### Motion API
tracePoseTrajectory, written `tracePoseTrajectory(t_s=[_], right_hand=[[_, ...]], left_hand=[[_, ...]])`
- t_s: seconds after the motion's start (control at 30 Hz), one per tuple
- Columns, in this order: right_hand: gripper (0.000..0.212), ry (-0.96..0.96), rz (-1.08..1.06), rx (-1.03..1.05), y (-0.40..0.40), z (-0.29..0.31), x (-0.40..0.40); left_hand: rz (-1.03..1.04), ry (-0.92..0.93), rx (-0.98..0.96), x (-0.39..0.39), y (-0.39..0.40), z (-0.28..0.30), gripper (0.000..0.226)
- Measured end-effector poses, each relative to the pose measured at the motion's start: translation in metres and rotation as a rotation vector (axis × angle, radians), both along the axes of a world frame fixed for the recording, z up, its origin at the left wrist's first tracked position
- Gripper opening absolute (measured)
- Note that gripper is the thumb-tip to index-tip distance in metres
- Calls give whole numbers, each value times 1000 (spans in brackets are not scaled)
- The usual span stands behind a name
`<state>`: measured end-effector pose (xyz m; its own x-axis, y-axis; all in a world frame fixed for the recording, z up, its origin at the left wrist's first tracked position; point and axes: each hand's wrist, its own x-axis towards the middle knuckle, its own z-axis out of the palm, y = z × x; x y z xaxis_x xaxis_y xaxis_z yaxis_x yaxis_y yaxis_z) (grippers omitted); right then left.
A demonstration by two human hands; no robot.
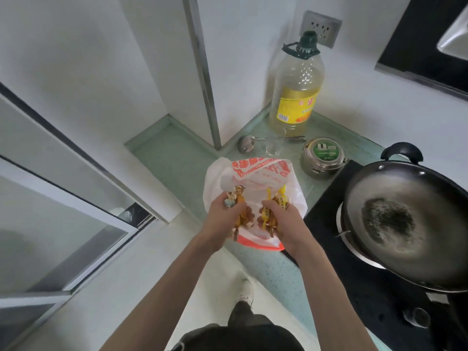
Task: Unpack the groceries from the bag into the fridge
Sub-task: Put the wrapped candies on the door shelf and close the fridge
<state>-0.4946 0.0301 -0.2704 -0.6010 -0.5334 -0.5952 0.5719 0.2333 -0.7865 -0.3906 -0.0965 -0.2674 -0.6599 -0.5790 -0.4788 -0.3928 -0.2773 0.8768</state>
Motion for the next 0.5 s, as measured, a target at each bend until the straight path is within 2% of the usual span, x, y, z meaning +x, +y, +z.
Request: tracePoseTrajectory(t_s=[0.2, 0.5], right_hand=[[20, 189, 67, -81, 11, 34, 32], [16, 479, 216, 32, 50, 82, 78]], left_hand=[[98, 117, -39, 39, 30, 39, 12], [271, 206, -118, 115, 88, 71, 11]])
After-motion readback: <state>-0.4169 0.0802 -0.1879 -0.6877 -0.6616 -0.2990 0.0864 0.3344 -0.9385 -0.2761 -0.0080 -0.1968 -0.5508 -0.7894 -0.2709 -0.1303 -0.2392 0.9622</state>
